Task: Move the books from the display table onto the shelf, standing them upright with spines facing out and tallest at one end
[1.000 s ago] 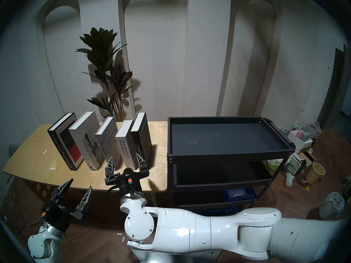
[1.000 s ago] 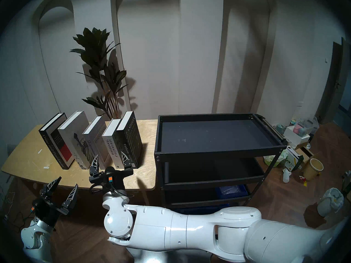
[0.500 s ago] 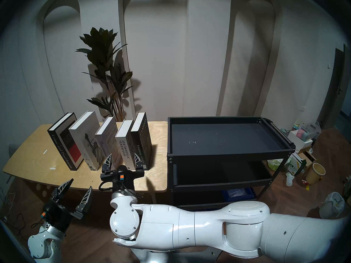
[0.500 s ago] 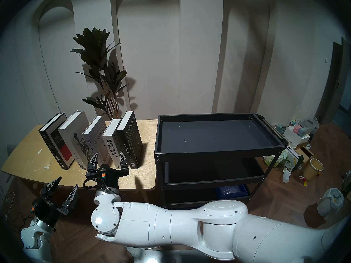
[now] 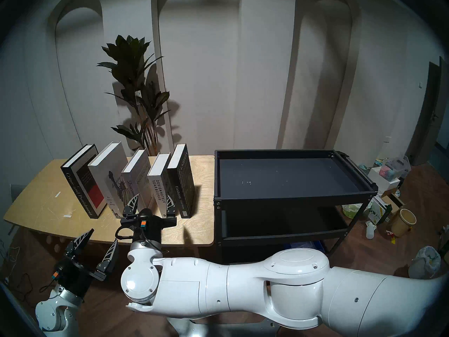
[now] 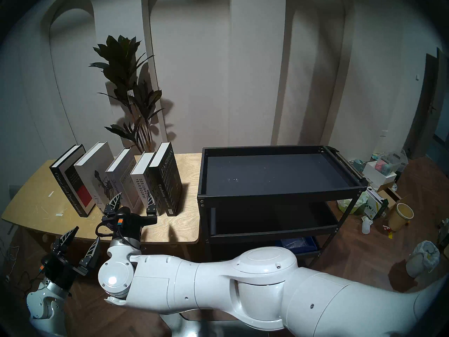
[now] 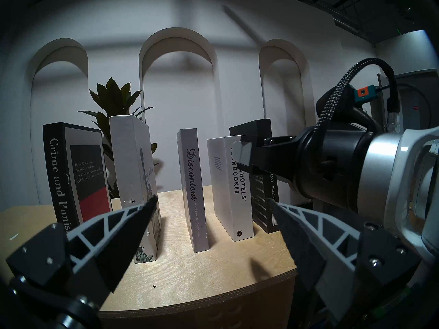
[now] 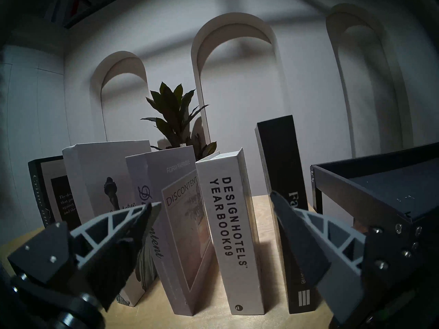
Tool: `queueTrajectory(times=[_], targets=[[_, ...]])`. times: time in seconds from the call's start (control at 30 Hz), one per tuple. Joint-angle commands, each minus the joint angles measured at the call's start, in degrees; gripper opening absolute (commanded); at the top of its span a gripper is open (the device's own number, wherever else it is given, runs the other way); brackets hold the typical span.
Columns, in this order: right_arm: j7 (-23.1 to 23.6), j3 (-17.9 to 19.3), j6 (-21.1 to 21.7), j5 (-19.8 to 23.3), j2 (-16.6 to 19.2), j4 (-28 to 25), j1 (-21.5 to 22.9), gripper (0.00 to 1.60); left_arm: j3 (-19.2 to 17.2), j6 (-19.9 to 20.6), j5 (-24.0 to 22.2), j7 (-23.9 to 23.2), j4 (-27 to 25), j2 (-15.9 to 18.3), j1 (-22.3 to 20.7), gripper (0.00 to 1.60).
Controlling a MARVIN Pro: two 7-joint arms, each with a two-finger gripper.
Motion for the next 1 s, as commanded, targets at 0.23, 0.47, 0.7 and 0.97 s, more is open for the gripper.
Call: queueTrajectory(times=[0.23, 0.47, 0.7, 0.97], targets=[[-5.39, -7.52, -1.51, 6.67, -7.76, 8.92, 4.89, 1.6, -1.0, -0.04, -0.37, -0.05, -0.74, 0.01, 0.28, 1.6], [-6.11, -8.86, -4.31, 9.46, -7.76, 12.13, 5.0, 1.6, -0.51, -0.05, -0.24, -0.22, -1.26, -0.27, 0.45, 1.6], [-3.66, -9.11, -6.94, 12.25, -7.76, 14.04, 4.89, 1.6, -0.19, -0.06, -0.09, -0.24, -1.59, -0.45, 0.58, 1.6], [-1.31, -8.4, -8.36, 13.78, -7.76, 16.28, 5.62, 1.6, -0.24, -0.06, -0.11, -0.17, -1.63, -0.48, 0.67, 1.6]])
